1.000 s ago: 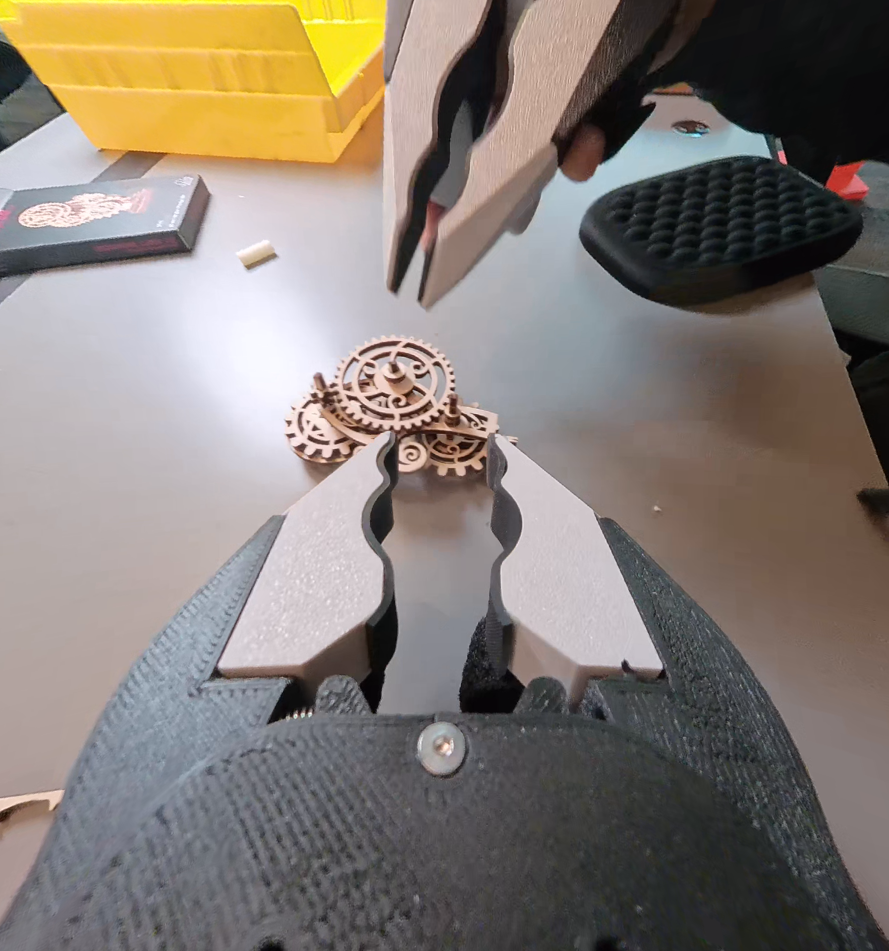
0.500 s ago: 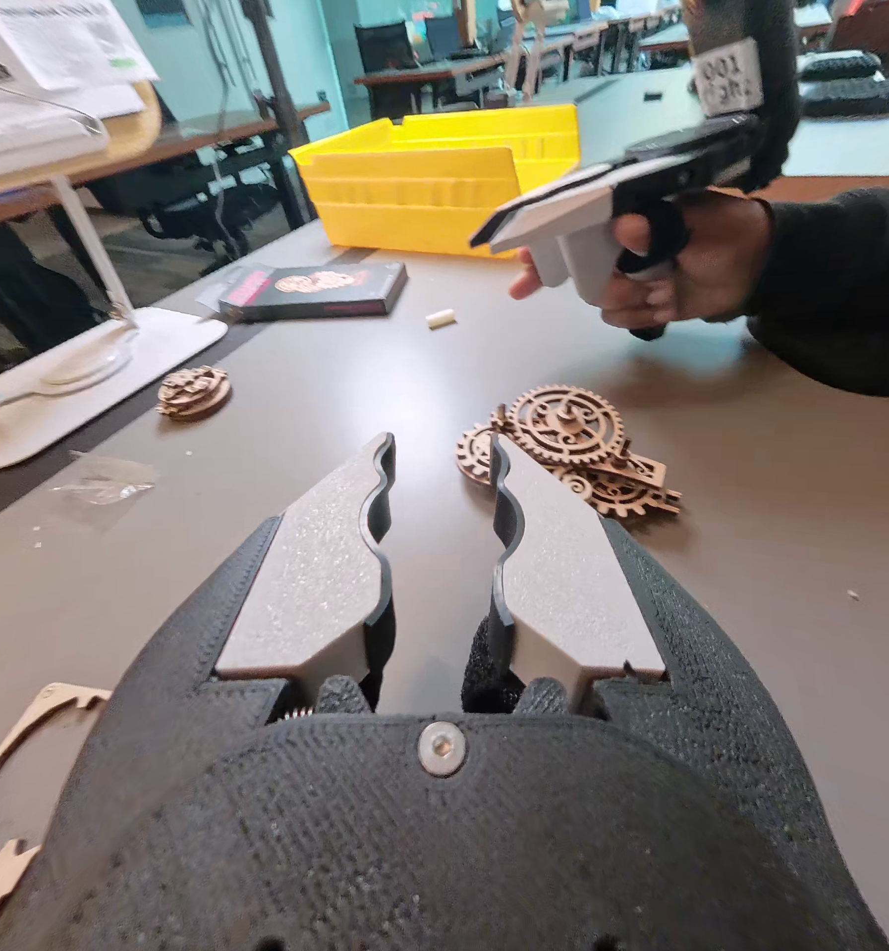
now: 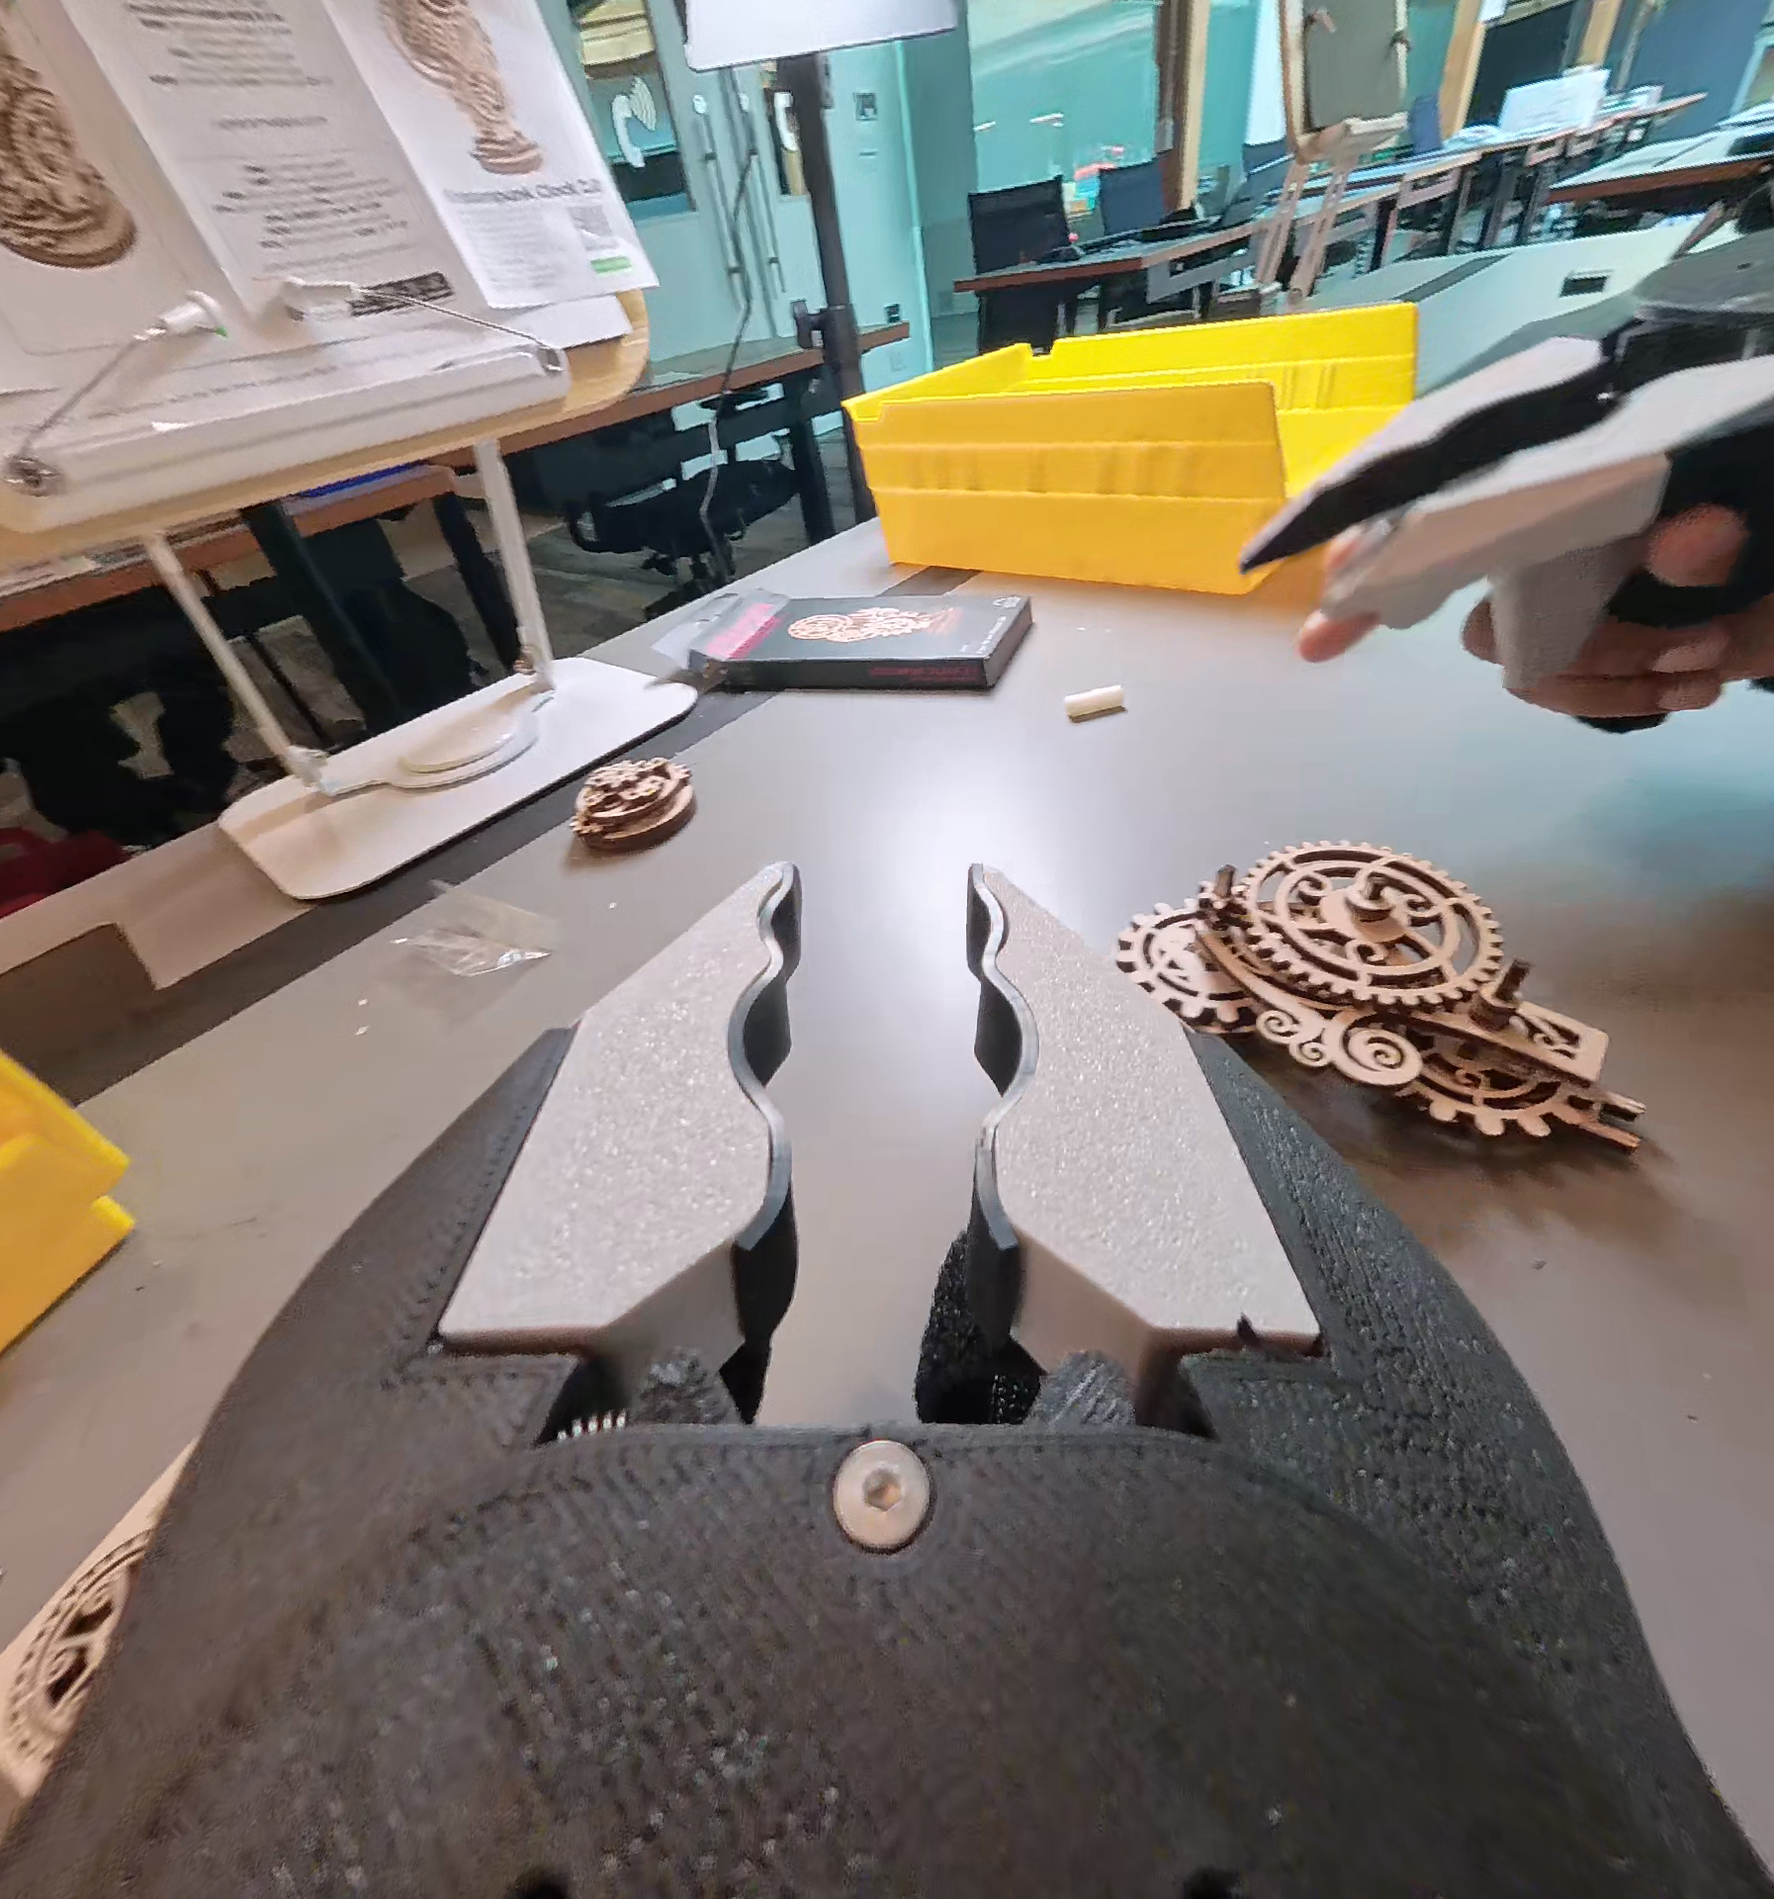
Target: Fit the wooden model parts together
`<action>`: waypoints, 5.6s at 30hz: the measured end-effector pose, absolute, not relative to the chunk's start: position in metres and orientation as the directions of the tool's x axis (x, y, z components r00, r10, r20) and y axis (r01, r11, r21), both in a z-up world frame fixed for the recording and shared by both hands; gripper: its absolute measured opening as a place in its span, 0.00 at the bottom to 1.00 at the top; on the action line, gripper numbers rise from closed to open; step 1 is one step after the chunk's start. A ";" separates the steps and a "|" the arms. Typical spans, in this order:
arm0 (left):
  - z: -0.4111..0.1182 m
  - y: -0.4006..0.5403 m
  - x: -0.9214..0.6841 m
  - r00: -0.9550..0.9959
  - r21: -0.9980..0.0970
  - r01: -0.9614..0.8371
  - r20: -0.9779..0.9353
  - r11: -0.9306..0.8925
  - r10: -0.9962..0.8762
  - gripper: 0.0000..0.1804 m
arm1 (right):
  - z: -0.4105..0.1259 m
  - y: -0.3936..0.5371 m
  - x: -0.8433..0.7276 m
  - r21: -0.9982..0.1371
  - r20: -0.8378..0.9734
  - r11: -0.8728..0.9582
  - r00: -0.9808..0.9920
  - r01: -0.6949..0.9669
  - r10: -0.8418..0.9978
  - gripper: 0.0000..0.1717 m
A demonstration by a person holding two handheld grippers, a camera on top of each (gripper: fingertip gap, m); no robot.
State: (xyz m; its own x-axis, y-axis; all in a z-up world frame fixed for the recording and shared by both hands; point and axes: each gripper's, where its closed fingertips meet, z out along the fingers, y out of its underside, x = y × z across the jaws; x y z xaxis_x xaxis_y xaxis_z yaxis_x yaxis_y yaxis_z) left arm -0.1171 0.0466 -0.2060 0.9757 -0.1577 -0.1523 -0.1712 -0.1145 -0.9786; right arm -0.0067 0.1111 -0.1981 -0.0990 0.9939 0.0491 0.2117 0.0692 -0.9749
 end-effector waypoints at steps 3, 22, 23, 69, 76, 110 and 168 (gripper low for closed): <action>-0.203 0.039 -0.140 0.984 -0.980 -0.163 -0.153 -0.112 -0.090 0.16 | -0.217 0.085 0.003 -0.920 0.036 0.138 -0.272 0.367 0.962 0.23; -0.199 0.032 -0.120 0.974 -0.989 -0.104 -0.079 -0.109 -0.214 0.16 | -0.253 0.039 0.003 -0.858 0.125 0.343 -0.493 0.382 0.861 0.08; -0.200 0.031 -0.119 0.972 -0.988 -0.108 -0.081 -0.113 -0.220 0.16 | -0.254 0.038 0.003 -0.861 0.110 0.335 -0.504 0.382 0.857 0.08; -0.158 0.058 -0.169 0.998 -0.998 -0.055 -0.055 -0.002 0.036 0.07 | -0.160 0.110 0.001 -0.994 0.104 0.105 0.042 -0.036 0.994 0.03; -0.077 0.117 -0.235 0.979 -0.979 -0.090 -0.054 0.182 0.194 0.00 | -0.163 0.118 0.003 -0.988 0.154 0.155 0.071 -0.020 0.986 0.00; -0.026 0.290 -0.409 0.928 -0.979 -0.193 -0.161 0.063 0.335 0.00 | -0.191 0.146 -0.001 -0.998 -0.011 -0.017 0.089 0.067 0.996 0.00; -0.292 -0.086 -0.170 0.892 -0.659 -0.366 -0.048 -0.657 -0.449 0.29 | -0.207 0.118 -0.006 -0.965 0.217 0.206 0.051 0.165 0.975 0.00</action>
